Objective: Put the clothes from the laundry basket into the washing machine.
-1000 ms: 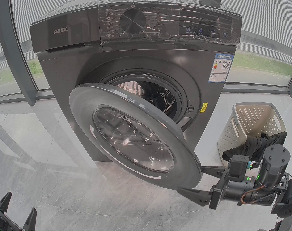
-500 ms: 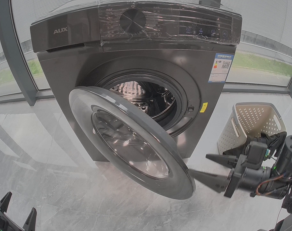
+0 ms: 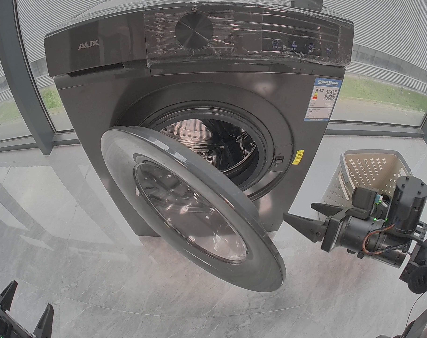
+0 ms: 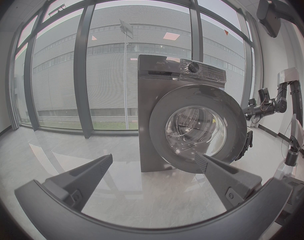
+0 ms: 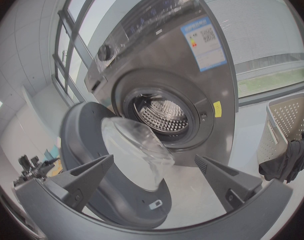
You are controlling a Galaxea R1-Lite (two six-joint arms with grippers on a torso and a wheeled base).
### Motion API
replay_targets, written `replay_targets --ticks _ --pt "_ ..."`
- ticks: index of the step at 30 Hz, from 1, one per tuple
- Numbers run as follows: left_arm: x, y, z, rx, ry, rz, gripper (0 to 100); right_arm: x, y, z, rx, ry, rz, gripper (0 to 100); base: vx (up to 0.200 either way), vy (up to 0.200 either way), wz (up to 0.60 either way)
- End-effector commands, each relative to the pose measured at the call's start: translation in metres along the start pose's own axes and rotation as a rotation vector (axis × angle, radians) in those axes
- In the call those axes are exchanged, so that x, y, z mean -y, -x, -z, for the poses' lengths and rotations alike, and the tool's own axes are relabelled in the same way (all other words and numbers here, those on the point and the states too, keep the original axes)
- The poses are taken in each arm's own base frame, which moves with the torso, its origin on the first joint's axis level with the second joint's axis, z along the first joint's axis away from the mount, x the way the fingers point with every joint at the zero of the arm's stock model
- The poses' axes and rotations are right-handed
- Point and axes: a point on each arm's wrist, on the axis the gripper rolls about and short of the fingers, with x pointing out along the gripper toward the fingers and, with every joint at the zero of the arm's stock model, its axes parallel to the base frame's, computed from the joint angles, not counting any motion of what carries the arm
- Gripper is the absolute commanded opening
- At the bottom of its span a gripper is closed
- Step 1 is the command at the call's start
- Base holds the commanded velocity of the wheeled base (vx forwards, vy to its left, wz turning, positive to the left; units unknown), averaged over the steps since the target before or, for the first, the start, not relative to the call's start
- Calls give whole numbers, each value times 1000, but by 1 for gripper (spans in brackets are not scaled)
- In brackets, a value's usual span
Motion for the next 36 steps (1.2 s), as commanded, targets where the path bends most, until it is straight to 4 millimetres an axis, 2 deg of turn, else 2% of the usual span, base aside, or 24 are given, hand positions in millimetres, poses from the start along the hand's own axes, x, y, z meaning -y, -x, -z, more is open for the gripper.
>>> replay_targets --ticks 1,3,10,12,15,18,20,21,22,26,36 --pt "0 0 5 -2 0 0 100 9 -19 31 -126 33 24 100 0 0 0" --pt "0 0 5 -2 0 0 100 -4 -17 39 -142 49 -30 100 0 0 0" --pt "0 0 5 0 0 -1 100 -28 -2 61 -214 73 -135 100 0 0 0" --pt "0 0 5 0 0 0 100 -35 2 65 -213 77 -171 100 0 0 0" --pt "0 0 5 0 0 -1 100 -35 -2 61 -183 78 -152 100 0 0 0" --pt "0 0 5 0 0 0 100 -31 -12 54 -134 74 -101 100 0 0 0" --pt "0 0 5 -2 0 0 100 -23 -26 51 -115 68 -56 100 0 0 0" --pt "0 0 5 -2 0 0 100 -23 -26 51 -115 68 -56 100 0 0 0" --pt "0 0 5 -2 0 0 100 -20 -38 51 -110 67 -41 100 0 0 0" --pt "0 0 5 -2 0 0 100 -13 -59 55 -114 63 -17 100 0 0 0" --pt "0 0 5 0 0 0 100 12 -108 67 -124 51 34 100 -180 0 0"
